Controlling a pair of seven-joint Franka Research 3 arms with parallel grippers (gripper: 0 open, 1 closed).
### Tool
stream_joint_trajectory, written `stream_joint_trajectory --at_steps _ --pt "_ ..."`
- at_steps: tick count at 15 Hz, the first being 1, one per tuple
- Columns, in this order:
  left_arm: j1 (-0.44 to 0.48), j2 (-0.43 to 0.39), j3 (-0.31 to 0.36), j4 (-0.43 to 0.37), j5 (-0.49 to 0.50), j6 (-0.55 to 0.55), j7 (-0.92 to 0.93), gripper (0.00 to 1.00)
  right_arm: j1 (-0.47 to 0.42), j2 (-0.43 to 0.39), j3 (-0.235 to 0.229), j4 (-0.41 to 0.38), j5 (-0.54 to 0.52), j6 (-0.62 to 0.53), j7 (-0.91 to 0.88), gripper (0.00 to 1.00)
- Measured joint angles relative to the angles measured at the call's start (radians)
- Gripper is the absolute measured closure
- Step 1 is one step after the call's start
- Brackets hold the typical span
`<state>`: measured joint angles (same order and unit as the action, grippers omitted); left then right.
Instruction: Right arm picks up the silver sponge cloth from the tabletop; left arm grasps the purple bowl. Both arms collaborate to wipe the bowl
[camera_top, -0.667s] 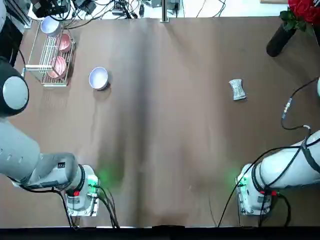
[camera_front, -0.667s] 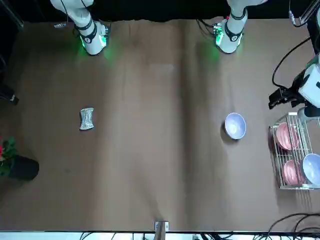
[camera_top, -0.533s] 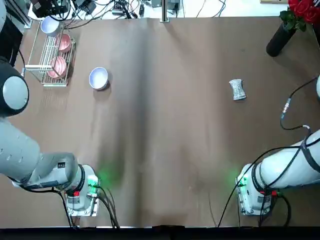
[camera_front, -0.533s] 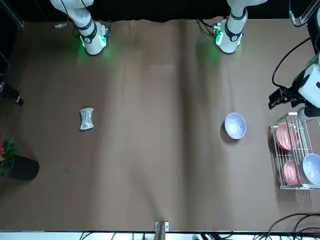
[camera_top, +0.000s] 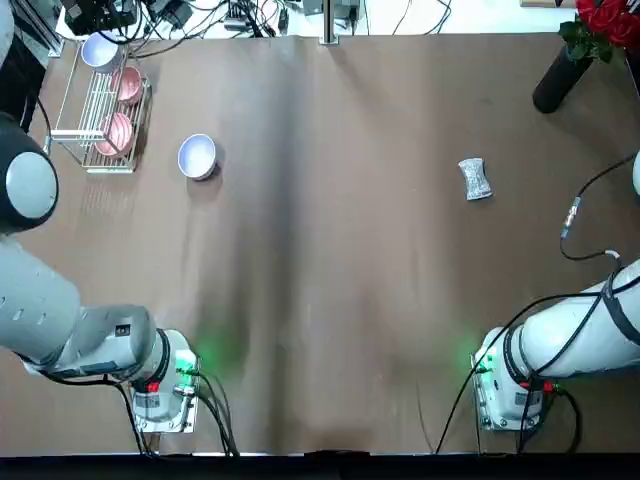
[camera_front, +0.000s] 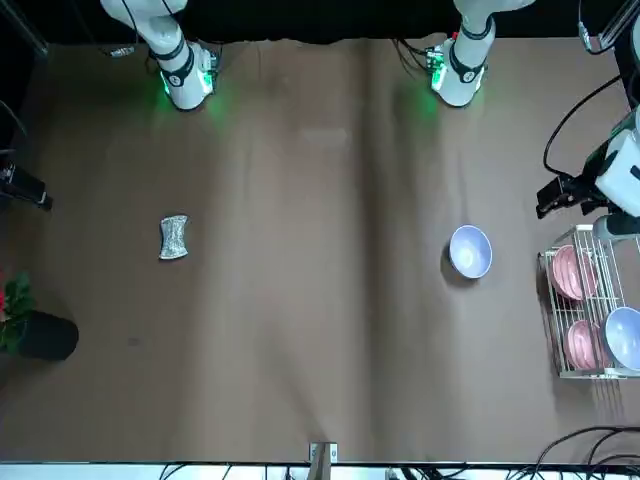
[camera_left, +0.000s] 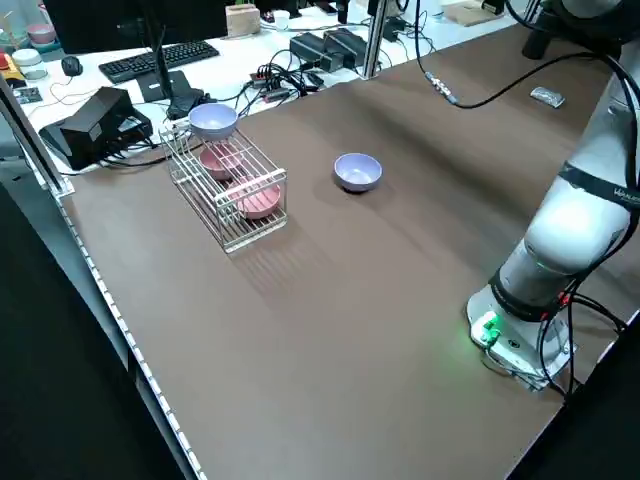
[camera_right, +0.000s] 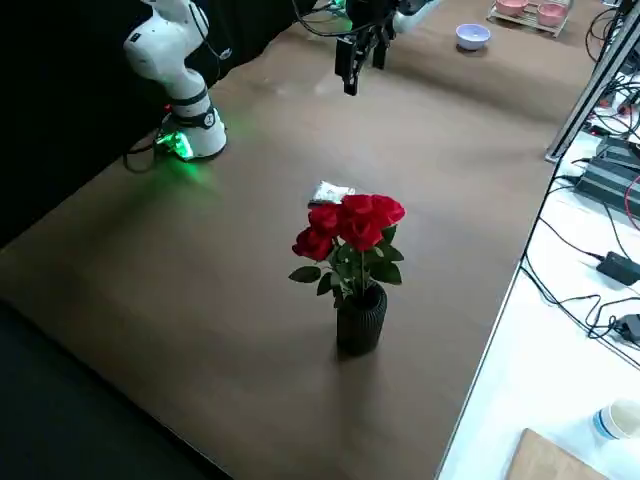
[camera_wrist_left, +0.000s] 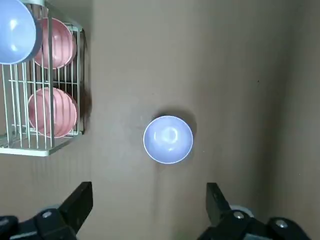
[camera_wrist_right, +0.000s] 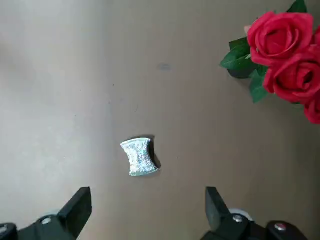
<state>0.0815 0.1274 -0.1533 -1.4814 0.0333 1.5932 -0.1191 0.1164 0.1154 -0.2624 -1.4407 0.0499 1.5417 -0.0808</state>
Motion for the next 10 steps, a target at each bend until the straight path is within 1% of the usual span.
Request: stream_joint_trajectory --at_steps 3,6,8,10 --pt "-0.002 0.035 0.000 -0.010 0.000 0.000 0.004 0.00 0.000 0.000 0.000 -0.026 0.000 -0.003 0.000 0.00" --pt "-0.001 0.078 0.000 -0.036 0.001 0.003 0.005 0.00 0.000 0.000 0.001 -0.090 0.002 -0.003 0.000 0.00" --pt "0.000 0.090 0.000 -0.078 0.002 0.038 0.006 0.00 0.001 0.002 0.001 -0.142 0.003 0.003 0.000 0.00" --pt "0.001 0.089 0.000 -0.154 0.003 0.116 0.006 0.00 0.001 0.005 0.002 -0.203 0.005 0.034 0.001 0.00"
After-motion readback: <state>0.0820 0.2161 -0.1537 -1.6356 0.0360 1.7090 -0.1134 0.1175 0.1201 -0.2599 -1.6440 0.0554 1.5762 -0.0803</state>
